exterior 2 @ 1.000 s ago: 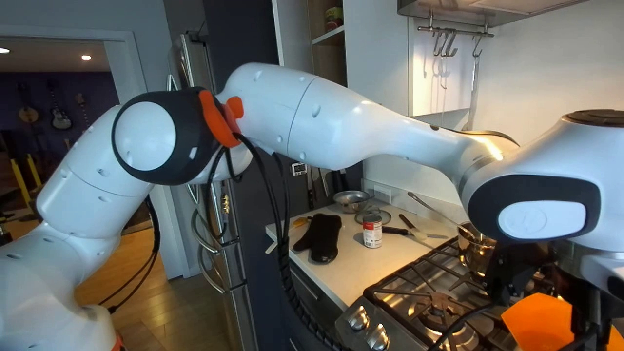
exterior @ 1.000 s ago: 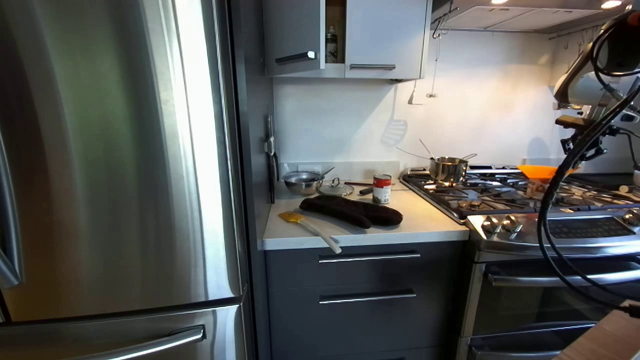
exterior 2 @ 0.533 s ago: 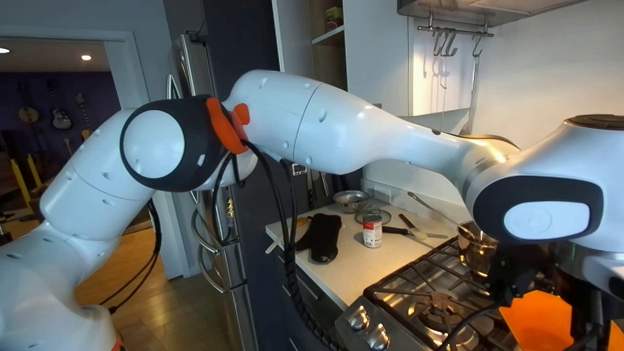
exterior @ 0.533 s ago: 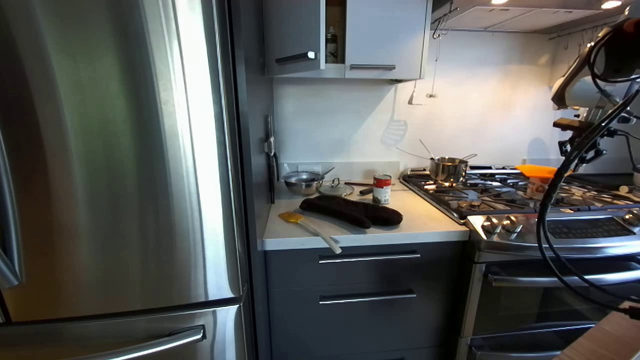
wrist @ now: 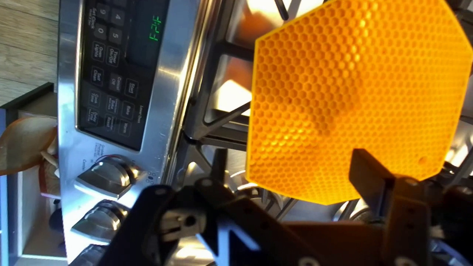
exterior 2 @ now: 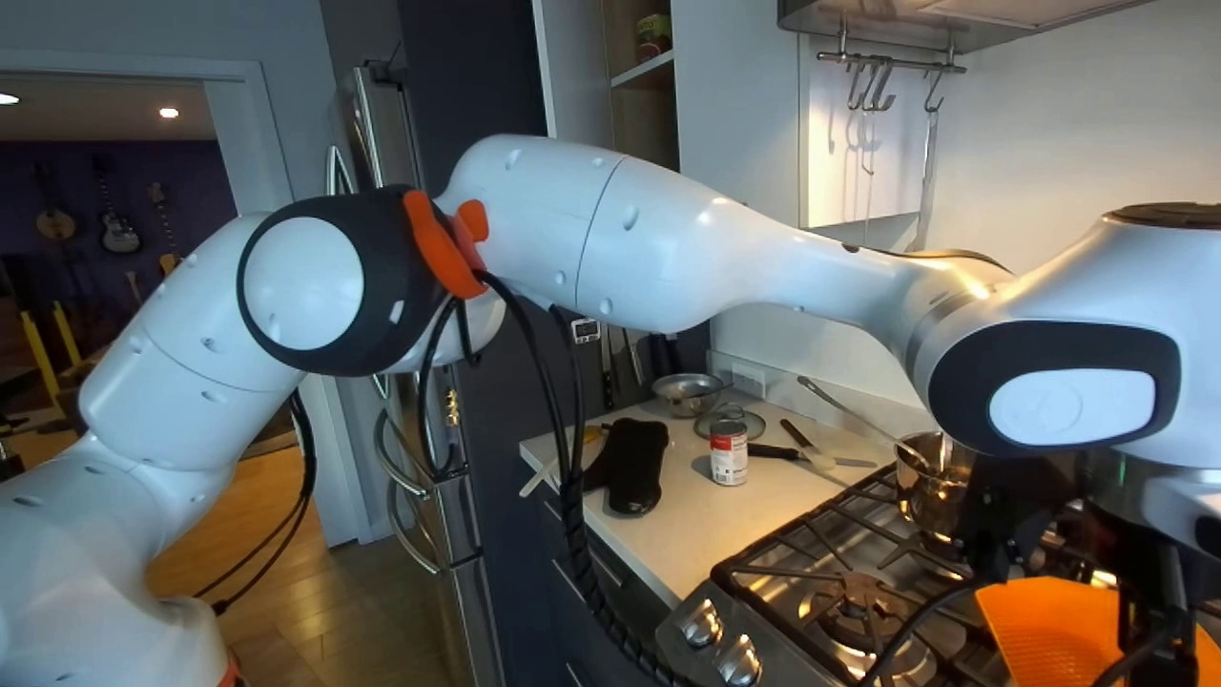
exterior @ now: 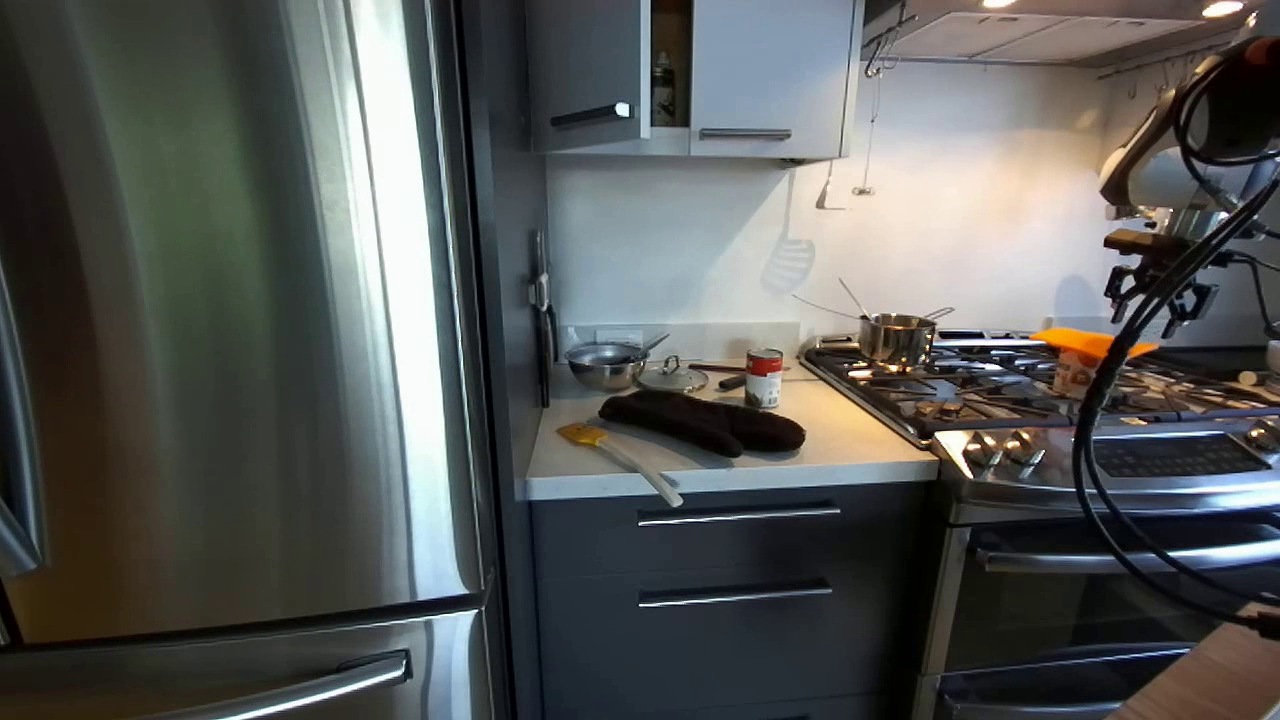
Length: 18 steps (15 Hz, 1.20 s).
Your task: Pick up the orange placemat and put it top of the can on the stove
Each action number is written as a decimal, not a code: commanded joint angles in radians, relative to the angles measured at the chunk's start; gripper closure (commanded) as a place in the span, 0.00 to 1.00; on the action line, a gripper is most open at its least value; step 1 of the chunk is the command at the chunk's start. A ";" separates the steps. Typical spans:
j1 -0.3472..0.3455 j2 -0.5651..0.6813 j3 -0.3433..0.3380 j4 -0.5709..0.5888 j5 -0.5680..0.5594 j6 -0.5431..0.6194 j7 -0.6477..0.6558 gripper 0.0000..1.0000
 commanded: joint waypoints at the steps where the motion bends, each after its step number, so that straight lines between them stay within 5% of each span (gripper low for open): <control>1: 0.003 -0.039 0.014 -0.025 -0.007 -0.006 -0.086 0.00; 10: 0.172 -0.301 0.006 -0.361 -0.091 0.163 -0.410 0.00; 18: 0.345 -0.596 -0.004 -0.717 -0.277 0.242 -0.541 0.00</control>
